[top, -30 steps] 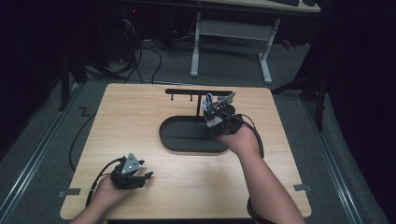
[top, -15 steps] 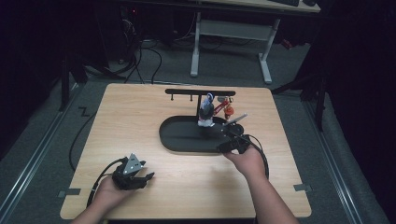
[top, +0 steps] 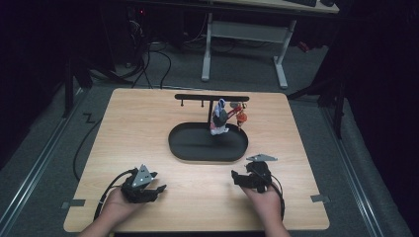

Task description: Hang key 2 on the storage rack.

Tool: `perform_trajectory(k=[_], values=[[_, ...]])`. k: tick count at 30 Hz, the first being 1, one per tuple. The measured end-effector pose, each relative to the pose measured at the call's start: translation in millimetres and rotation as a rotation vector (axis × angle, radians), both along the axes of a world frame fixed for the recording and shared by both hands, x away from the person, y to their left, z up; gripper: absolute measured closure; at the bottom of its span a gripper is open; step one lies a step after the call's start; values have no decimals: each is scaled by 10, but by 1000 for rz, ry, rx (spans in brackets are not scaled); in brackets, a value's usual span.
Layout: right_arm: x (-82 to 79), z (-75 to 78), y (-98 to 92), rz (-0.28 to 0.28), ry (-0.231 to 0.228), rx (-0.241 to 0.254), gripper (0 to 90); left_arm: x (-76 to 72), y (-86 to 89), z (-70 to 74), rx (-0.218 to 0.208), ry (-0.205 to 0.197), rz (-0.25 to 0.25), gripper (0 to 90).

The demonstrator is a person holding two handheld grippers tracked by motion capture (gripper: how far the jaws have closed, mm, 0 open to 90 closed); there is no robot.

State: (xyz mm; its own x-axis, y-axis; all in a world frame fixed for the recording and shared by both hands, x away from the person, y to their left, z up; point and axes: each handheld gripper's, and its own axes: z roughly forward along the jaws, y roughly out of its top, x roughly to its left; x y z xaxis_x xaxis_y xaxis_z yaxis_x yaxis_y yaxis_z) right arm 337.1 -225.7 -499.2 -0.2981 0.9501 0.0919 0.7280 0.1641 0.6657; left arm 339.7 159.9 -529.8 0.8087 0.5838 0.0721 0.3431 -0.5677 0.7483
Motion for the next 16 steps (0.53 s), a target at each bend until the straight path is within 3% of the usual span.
perform_trajectory(k=[2,6,8,9,12,16], values=[[-51,-45,-8,-17,-20,22,240,-10,-9,-5,-6,-6,-6,414],[-301,-179,-38,-43,-141,70,256,-20,-3,-13,-17,2,-5,412],[-343,-130,-28,-24,-122,81,216,-40,-9,-5,-21,-1,0,410],[-368,-103,-31,-8,-150,68,227,-58,-18,-4,-20,-6,1,409],[-385,-109,-63,-12,-153,109,226,-95,-40,3,-14,-12,3,406],[-358,-122,-69,-20,-159,111,222,-128,-41,17,-5,-25,15,386]])
